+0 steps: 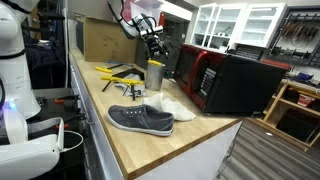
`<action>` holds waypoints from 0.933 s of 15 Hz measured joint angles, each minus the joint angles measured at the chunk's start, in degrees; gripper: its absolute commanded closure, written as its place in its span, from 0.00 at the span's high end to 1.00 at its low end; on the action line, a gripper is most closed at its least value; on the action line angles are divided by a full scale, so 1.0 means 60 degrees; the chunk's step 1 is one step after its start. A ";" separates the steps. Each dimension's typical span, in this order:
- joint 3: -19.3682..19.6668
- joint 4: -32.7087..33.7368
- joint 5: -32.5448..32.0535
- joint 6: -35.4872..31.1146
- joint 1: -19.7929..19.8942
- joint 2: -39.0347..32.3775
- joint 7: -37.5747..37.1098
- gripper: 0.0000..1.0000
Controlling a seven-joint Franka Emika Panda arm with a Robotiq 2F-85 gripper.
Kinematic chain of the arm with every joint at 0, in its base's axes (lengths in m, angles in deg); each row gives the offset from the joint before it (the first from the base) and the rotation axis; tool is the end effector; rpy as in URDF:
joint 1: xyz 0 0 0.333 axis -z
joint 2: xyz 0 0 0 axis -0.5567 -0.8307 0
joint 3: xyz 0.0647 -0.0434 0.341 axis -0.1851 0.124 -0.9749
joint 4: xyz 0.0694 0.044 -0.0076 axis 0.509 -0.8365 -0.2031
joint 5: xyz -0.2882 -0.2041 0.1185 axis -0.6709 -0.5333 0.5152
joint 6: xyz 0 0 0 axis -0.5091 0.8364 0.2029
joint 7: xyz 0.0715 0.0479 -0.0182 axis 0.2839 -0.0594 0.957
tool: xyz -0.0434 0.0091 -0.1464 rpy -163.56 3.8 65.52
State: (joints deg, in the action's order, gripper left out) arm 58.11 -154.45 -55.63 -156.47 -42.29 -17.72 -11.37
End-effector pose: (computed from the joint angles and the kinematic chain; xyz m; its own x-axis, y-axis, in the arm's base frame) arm 0.6342 0.0328 0.3500 0.5512 0.3548 -0.7552 0.8235 -0.3773 0.4237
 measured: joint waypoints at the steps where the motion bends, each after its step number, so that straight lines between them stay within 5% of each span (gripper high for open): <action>1: -0.0068 -0.0112 0.0371 -0.0182 0.0087 0.0198 0.0000 1.00; 6: -0.0170 -0.1160 0.1750 -0.1514 0.0376 0.1381 -0.0014 1.00; 10: -0.0132 -0.2066 0.2126 -0.2553 0.0513 0.2154 -0.0064 0.94; 13: -0.0109 -0.2744 0.2163 -0.3175 0.0555 0.2669 -0.0301 1.00; 14: -0.0097 -0.2946 0.2163 -0.3361 0.0557 0.2821 -0.0416 0.73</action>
State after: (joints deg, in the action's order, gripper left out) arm 57.53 -172.13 -42.65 -176.63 -38.95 -0.79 -13.86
